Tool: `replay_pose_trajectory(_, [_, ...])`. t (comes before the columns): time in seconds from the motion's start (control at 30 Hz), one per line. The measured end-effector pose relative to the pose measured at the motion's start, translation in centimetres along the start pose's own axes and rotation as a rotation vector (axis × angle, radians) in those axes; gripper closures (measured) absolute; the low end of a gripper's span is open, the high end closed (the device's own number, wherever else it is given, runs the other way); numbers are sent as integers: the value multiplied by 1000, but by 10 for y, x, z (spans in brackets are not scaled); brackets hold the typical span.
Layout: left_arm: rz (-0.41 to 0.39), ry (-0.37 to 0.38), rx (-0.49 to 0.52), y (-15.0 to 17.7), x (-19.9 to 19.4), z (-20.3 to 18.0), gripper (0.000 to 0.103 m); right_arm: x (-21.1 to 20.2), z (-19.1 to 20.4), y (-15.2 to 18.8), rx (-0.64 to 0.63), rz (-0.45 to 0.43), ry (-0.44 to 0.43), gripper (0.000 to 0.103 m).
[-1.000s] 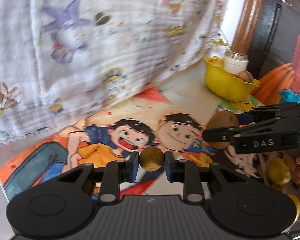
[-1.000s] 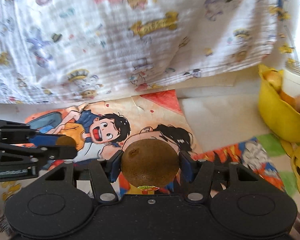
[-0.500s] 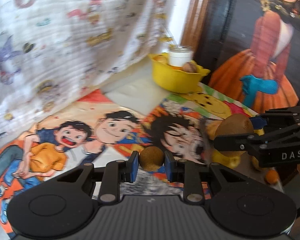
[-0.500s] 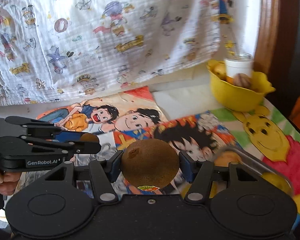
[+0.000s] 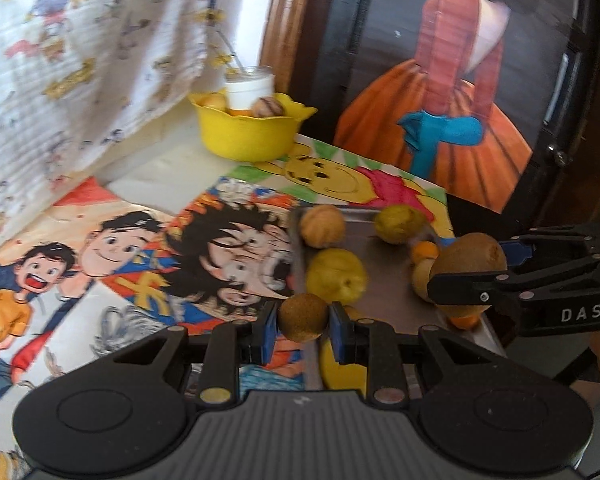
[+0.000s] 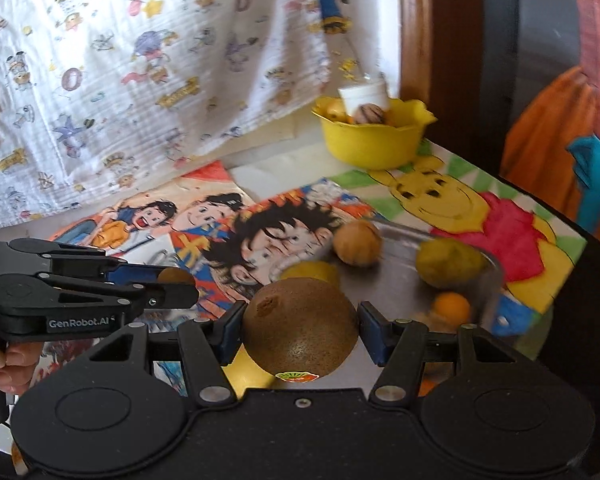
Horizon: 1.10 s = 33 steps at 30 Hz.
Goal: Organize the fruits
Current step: 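Carry the kiwi toward the tray with the right tool while the left tool carries the small brown fruit, then lower the kiwi onto the tray and open the right tool while the left tool releases its fruit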
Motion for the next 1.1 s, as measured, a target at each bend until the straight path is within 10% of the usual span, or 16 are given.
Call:
replay_pose_trajectory(0.57, [92, 139, 103, 44, 23, -71, 74, 3, -43, 55, 79, 48, 4, 42])
replay_pose_trajectory(1.1, [181, 90, 122, 64, 51, -74, 73, 17, -51, 58, 112, 65, -26, 42])
Point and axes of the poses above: each gripper's, at about its wrist camera, not at the fingertips, and x roughly the way its jaws point, z to its left, y to its underside, the point moved 7 cm from there along x, roughly the way its jaws point, and after that the axes turned 9 degrees about y, right-handed, at the moved point
